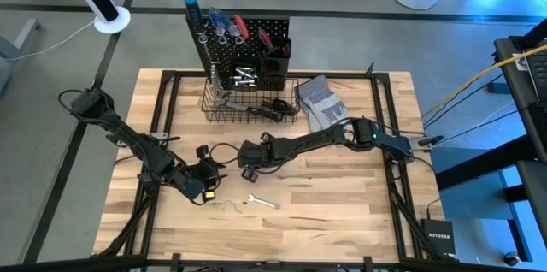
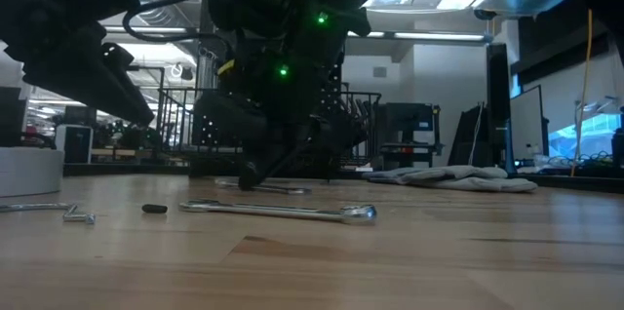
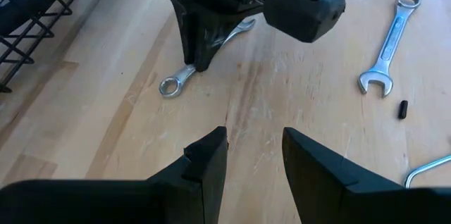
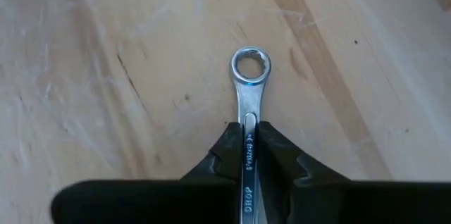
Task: Hang tools onto peg board
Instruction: Hang the wrench on the peg board
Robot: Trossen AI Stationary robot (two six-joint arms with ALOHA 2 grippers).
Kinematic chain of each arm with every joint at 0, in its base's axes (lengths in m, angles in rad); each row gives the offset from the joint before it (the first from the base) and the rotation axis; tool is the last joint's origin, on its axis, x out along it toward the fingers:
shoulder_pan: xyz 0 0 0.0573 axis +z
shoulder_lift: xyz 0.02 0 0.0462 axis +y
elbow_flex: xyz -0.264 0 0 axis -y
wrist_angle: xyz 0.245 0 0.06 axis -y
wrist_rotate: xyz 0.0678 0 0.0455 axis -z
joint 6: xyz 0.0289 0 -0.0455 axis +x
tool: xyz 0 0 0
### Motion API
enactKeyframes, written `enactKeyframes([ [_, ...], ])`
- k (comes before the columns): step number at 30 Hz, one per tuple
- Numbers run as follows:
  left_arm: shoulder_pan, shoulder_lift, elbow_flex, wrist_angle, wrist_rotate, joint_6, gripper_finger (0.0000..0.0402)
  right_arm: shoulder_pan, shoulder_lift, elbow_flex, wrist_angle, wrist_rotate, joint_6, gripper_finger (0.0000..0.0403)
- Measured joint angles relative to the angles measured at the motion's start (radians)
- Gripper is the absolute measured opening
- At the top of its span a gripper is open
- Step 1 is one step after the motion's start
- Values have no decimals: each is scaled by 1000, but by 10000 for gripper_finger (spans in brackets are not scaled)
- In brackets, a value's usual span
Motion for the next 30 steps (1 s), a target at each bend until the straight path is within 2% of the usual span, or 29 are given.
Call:
enactKeyframes([
  [8,16,0,0,13,0,39,129,12,0,0,-1,-41,-91,31],
  [17,119,12,0,50,0,339,129,31,0,-2,-1,-147,-229,32],
  [25,159,139,1,196,19,530,129,32,-2,-3,58,-208,-258,31],
  [30,160,249,2,224,21,558,129,32,-2,-3,60,-245,-269,33],
])
